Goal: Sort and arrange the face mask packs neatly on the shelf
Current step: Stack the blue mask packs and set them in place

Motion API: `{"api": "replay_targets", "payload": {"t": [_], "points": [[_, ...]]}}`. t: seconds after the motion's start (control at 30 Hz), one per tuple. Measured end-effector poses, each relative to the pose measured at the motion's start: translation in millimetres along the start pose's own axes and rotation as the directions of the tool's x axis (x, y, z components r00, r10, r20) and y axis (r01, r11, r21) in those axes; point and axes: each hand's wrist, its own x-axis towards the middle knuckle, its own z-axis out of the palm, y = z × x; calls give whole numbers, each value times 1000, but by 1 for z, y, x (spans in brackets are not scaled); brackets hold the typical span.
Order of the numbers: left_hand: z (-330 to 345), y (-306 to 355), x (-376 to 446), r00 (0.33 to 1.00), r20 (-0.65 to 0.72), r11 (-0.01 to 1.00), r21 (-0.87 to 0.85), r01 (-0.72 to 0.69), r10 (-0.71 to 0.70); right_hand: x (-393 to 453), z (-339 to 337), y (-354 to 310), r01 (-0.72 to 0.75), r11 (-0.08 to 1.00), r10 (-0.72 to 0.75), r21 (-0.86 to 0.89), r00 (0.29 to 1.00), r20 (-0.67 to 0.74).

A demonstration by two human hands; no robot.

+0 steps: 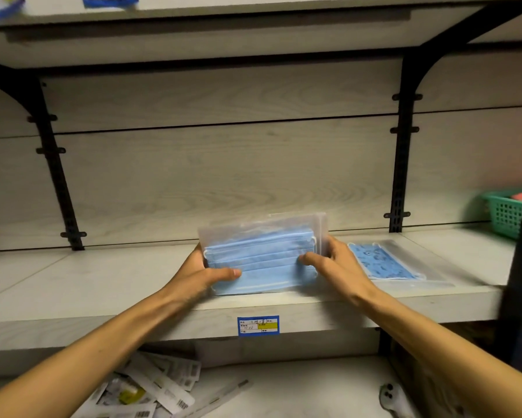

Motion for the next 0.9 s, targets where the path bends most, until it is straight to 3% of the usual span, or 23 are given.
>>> {"api": "replay_targets", "payload": {"t": [0.1, 0.23, 0.3, 0.4, 0.47, 0.53, 0.6, 0.67, 0.73, 0.8, 0.9], "points": [[1, -2, -1, 998, -57, 999, 46, -18, 20, 4, -5, -4, -31, 998, 31, -57, 999, -9], [3, 8, -6, 962, -34, 940, 221, -259, 273, 15, -20, -29, 90, 996, -89, 26, 994, -62], [0, 22, -8, 885, 0, 822, 371, -432, 465, 22, -31, -50, 247, 968, -249, -42, 968, -40], [-9, 44, -7, 766, 77, 589, 592, -551, 639, 27, -44, -74, 469, 777, -450, -420, 880, 150], [-11, 57, -6, 734, 108, 492, 675, -549, 671, 27, -44, -80, 534, 594, -473, -601, 837, 276], [-9, 67, -4, 712, 152, 421, 715, -559, 686, 25, -36, -78, 543, 481, -431, -688, 830, 353], [-5, 75, -2, 675, 206, 354, 724, -592, 708, 24, -29, -73, 537, 446, -409, -716, 834, 370], [0, 79, 1, 632, 201, 303, 743, -596, 748, 25, -24, -69, 521, 494, -444, -697, 840, 313], [11, 75, 1, 614, 38, 372, 767, -524, 788, 28, -22, -65, 463, 626, -457, -628, 870, 186], [27, 69, 1, 657, -186, 572, 692, -440, 730, 30, -20, -60, 370, 783, -381, -500, 921, 86], [42, 57, 2, 825, -412, 894, 387, -226, 387, 30, -15, -53, 74, 982, -80, -172, 996, -29]]}}
